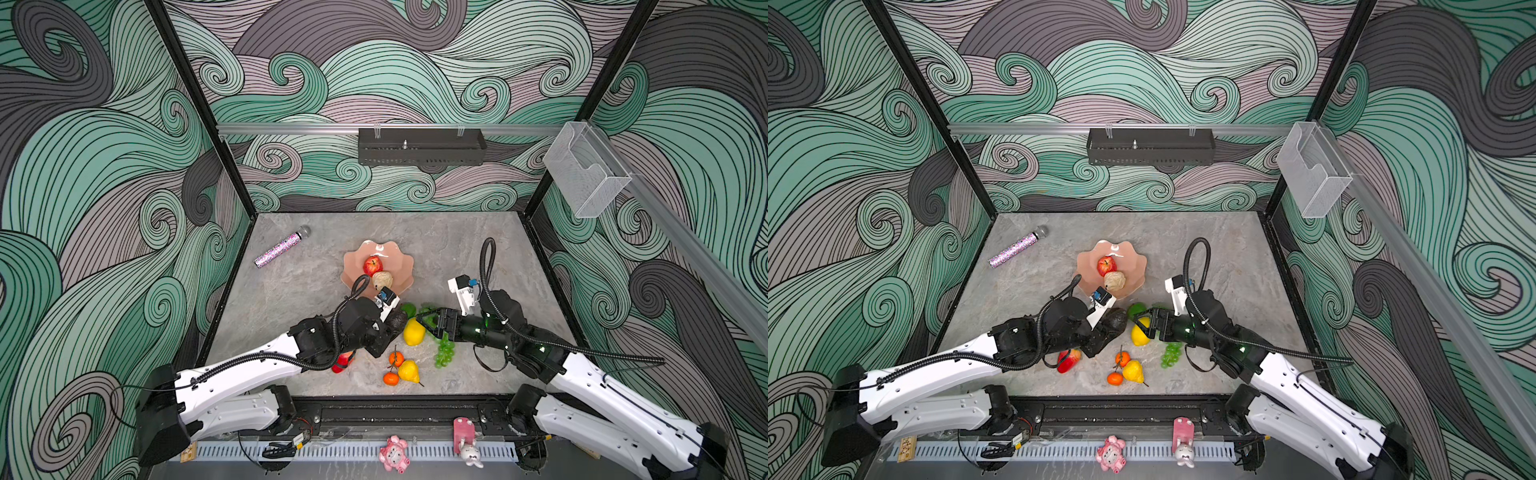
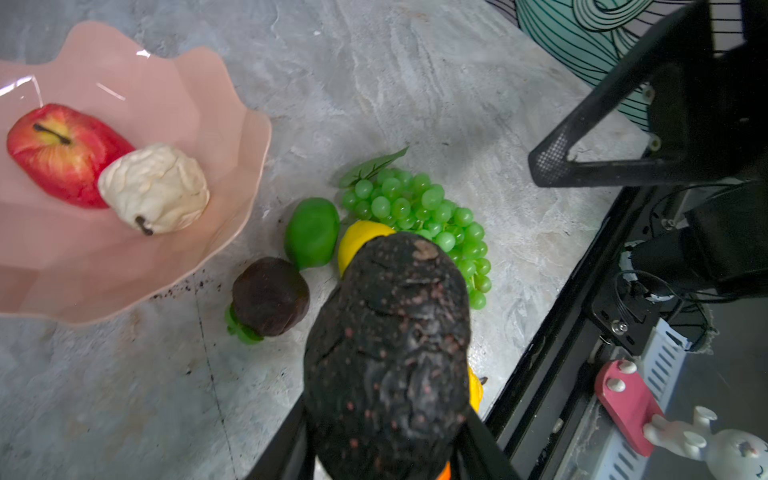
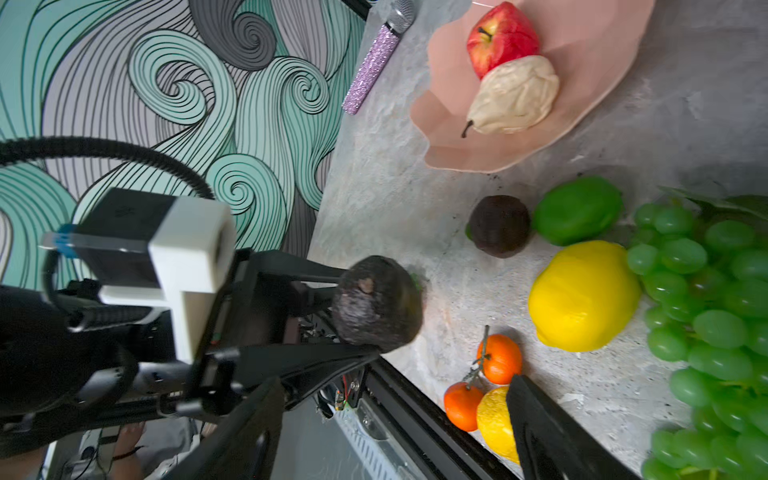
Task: Place and organize the fake fruits in the fruit bowl
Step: 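Lift the avocado with the left gripper toward the right gripper, then close the right gripper on the avocado while the left gripper releases it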
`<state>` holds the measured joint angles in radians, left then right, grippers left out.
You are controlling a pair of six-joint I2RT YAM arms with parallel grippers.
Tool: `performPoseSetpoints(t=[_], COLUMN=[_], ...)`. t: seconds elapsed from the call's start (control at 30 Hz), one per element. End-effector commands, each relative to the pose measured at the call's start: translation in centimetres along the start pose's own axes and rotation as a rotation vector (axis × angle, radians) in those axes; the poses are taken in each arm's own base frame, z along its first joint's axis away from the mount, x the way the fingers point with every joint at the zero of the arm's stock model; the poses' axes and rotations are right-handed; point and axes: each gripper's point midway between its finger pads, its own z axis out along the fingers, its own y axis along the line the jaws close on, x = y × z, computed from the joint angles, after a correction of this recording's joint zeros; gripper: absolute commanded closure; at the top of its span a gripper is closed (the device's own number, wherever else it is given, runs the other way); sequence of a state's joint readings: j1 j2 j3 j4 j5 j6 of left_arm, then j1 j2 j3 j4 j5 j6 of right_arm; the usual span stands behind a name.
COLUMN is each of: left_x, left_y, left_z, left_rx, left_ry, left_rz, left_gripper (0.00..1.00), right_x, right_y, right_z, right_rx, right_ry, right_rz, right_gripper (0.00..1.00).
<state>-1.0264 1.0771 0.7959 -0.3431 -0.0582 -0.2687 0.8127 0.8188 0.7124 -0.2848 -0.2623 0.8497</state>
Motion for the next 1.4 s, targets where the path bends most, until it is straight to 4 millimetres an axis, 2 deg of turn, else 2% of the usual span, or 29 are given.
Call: performPoseSetpoints(t=[0.0, 0.37, 0.5, 0.77, 0.93, 1.03, 1.2, 1.3, 1.37], left_x=[-2.1, -2.2, -2.0, -2.4, -2.2, -2.1, -1.6, -1.3, -1.3], left_y=[-1.7, -1.6, -1.9, -1.8, -1.5, -1.3, 0.0, 1.1, 2.5], left_z=[0.3, 1.6, 2.3, 2.1, 2.1, 1.7, 0.9, 0.1, -0.8], left_rx=[0.071, 0.071, 0.085, 0.087, 0.074, 0.071, 0.014, -0.032, -0.095], left_ry=[-0.093, -0.168, -0.169, -0.227, -0.235, -0.249, -0.279, -0.297, -0.324], left_rz=[0.085, 0.183, 0.195, 0.19, 0.203, 0.211, 0.18, 0.142, 0.084], left_gripper=[0.56, 0.55, 0.54, 0.52, 0.49, 0.43, 0.23, 0.15, 0.08], right_x=[-0.3, 0.8, 1.3, 1.9, 1.6, 1.2, 0.1, -1.3, -2.8], right_y=[0.7, -1.7, -1.4, -1.7, -1.6, -1.3, -1.3, -1.9, -2.4], right_z=[0.5, 3.6, 4.6, 6.0, 6.2, 6.4, 6.5, 6.5, 6.4], right_rx=[0.003, 0.151, 0.124, 0.11, 0.108, 0.113, 0.14, 0.163, 0.176], right_ry=[0.013, 0.152, 0.187, 0.217, 0.212, 0.212, 0.185, 0.151, 0.125], right_rz=[-0.019, -0.025, -0.013, 0.036, 0.038, 0.022, 0.004, -0.002, 0.0], right_gripper=[0.15, 0.2, 0.22, 0.44, 0.57, 0.6, 0.6, 0.61, 0.61])
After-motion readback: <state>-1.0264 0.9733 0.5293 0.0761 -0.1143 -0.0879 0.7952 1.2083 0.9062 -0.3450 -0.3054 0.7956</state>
